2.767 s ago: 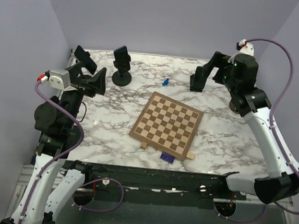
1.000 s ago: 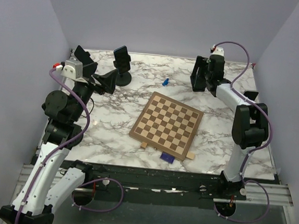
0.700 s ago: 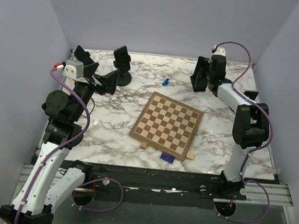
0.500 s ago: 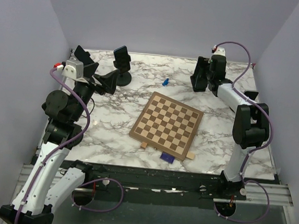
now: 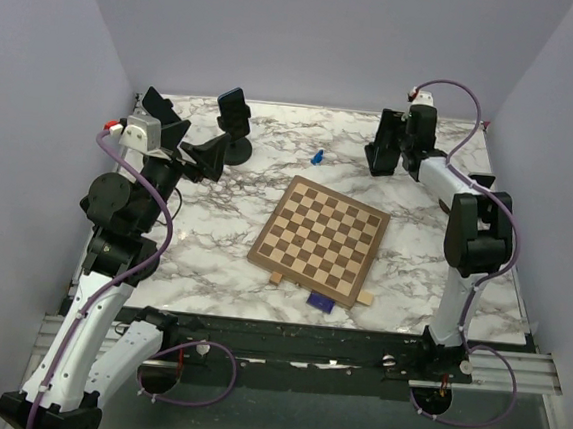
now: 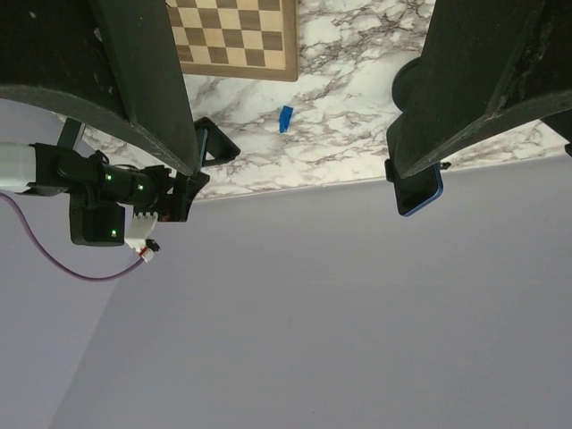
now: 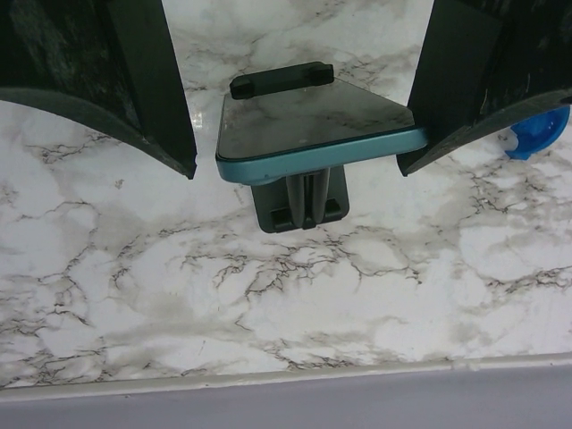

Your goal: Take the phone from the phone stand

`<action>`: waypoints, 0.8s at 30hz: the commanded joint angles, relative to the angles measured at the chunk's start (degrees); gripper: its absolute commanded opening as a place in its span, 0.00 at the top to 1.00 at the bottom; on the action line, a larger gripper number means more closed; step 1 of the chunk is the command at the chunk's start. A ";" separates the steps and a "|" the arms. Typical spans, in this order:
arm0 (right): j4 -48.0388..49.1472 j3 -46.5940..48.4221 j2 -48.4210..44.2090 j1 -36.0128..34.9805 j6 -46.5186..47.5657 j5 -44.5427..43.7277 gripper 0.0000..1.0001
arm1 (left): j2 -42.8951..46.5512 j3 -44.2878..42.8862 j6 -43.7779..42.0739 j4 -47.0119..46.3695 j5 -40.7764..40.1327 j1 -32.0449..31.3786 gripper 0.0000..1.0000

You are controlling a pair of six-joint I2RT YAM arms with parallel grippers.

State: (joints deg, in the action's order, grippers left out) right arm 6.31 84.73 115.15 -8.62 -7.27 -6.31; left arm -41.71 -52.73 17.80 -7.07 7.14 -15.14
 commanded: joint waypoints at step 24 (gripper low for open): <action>-6.20 2.63 -7.02 0.62 -1.90 2.67 0.74 | 0.47 -1.32 -0.14 0.83 -0.54 -0.68 0.01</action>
State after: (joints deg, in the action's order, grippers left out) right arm 2.72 86.00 114.30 -8.14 -7.20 -3.27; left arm -42.30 -52.73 17.82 -7.03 7.14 -15.51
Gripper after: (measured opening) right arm 0.802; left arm 0.986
